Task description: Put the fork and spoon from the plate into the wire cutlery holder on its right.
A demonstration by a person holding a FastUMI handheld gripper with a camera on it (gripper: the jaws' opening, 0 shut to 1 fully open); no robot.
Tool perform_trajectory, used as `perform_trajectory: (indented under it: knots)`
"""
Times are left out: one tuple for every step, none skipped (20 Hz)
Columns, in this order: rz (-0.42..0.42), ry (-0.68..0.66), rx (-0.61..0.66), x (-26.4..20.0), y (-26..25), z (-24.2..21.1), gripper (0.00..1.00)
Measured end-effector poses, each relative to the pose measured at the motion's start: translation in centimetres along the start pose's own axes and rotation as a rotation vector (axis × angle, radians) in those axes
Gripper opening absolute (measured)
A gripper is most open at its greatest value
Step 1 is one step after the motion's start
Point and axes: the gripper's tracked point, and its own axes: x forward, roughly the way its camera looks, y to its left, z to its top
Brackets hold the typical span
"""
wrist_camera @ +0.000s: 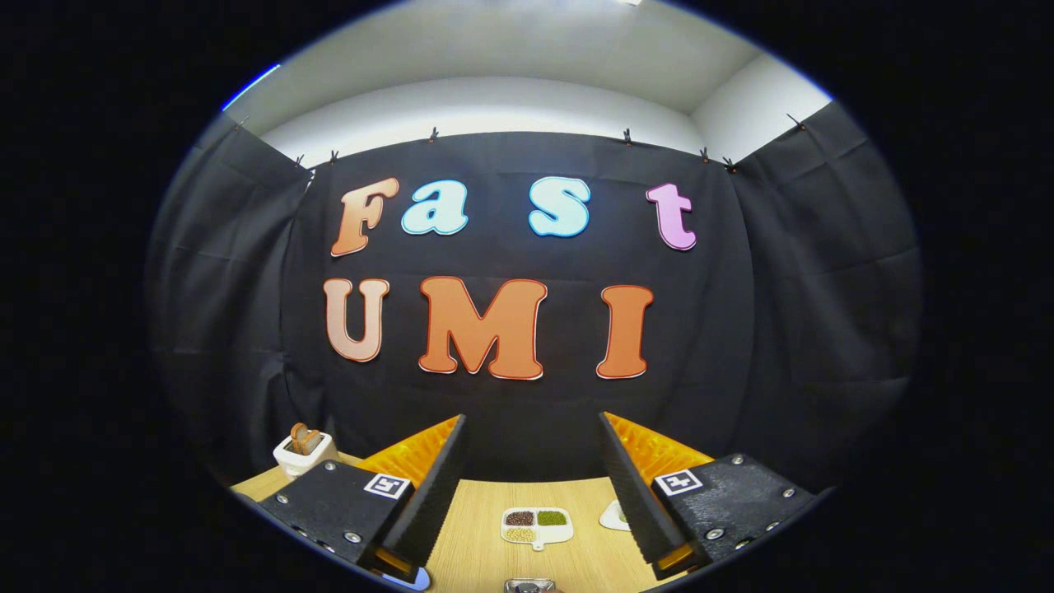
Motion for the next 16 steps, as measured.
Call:
perform_trajectory:
  knots:
    - [0.002,-0.002,0.002,0.0,0.1,0.0,0.93]
    - [0.005,-0.006,0.003,0.1,0.3,0.1,0.93]
    - [0.007,-0.006,0.004,0.2,0.4,0.1,0.94]
    - [0.007,-0.008,0.004,0.2,0.5,0.1,0.94]
    - [0.008,-0.009,0.006,0.3,0.6,0.1,0.94]
    - [0.012,-0.01,0.007,0.3,0.9,0.1,0.94]
    - [0.012,-0.014,0.011,0.4,1.1,0.2,0.94]
    - [0.015,-0.017,0.012,0.5,1.3,0.2,0.94]
    - [0.016,-0.02,0.012,0.6,1.5,0.2,0.94]
    - [0.016,-0.02,0.01,0.7,1.7,0.3,0.94]
    - [0.015,-0.022,0.007,0.8,1.8,0.2,0.95]
    - [0.013,-0.022,0.005,0.9,2.0,0.1,0.95]
    - [0.014,-0.022,0.003,1.1,2.2,0.1,0.95]
    - [0.016,-0.02,0.003,1.2,2.4,0.1,0.95]
    - [0.02,-0.016,0.005,1.2,2.6,0.1,0.95]
    - [0.026,-0.016,0.008,1.4,2.9,0.1,0.95]
